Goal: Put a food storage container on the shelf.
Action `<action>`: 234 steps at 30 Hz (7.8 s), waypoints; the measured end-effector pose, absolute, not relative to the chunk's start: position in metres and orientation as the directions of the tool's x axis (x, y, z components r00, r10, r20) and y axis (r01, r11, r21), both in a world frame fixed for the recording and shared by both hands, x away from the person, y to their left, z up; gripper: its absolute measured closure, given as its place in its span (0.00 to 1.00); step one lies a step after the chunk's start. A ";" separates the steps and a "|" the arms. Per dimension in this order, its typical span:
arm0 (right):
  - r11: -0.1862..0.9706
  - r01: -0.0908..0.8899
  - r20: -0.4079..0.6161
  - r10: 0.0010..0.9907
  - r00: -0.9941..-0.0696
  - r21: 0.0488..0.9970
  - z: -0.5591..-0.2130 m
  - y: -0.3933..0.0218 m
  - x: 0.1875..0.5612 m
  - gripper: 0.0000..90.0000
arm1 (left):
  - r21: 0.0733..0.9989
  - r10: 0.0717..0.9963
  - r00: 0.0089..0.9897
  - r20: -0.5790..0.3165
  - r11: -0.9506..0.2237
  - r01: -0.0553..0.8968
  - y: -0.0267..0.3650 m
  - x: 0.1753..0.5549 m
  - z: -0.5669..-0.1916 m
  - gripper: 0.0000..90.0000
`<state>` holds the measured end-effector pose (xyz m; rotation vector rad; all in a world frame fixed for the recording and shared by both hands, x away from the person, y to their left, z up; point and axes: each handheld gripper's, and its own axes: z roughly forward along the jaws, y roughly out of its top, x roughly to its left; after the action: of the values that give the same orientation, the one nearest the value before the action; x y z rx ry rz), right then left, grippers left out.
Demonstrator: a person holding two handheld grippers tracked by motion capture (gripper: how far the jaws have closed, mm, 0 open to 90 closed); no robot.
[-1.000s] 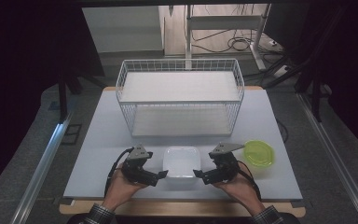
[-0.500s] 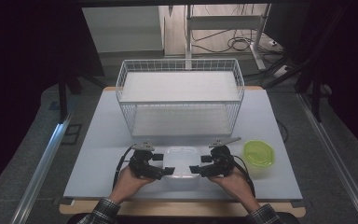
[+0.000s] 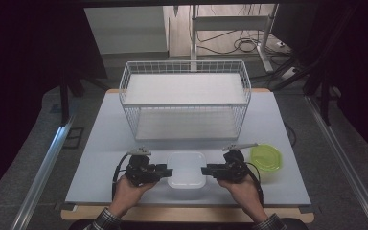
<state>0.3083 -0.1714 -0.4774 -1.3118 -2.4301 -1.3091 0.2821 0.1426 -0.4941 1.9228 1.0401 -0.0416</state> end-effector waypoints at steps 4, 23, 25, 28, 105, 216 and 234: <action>0.262 0.684 0.387 0.664 -0.640 0.681 -0.475 -0.171 0.303 0.80 | 0.715 0.669 0.630 -0.394 -0.207 0.667 0.141 0.278 -0.488 0.77; 0.238 0.568 0.287 0.674 -0.681 0.788 -0.462 -0.172 0.299 0.87 | 0.788 0.705 0.621 -0.343 -0.144 0.599 0.141 0.274 -0.475 0.89; 0.239 0.564 0.283 0.675 -0.682 0.790 -0.460 -0.172 0.299 0.87 | 0.790 0.706 0.621 -0.340 -0.143 0.596 0.141 0.275 -0.474 0.89; 0.237 0.552 0.277 0.670 -0.689 0.799 -0.455 -0.172 0.300 0.87 | 0.795 0.706 0.621 -0.339 -0.138 0.590 0.142 0.277 -0.470 0.88; 0.134 0.428 0.238 0.668 -0.705 0.893 -0.302 -0.145 0.414 0.86 | 0.897 0.753 0.606 -0.256 -0.048 0.439 0.163 0.381 -0.318 0.87; 0.300 0.315 0.073 0.609 -0.790 0.900 -0.364 -0.160 0.354 0.07 | 0.919 0.710 0.704 -0.030 -0.258 0.298 0.157 0.311 -0.385 0.05; 0.336 0.329 0.058 0.617 -0.785 0.883 -0.409 -0.192 0.323 0.03 | 0.894 0.675 0.737 -0.011 -0.323 0.310 0.161 0.272 -0.435 0.05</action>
<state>0.3229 -0.1919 -0.4091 -1.0204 -2.7904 -1.7194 0.2722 0.1611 -0.4348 1.9217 0.7550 0.4515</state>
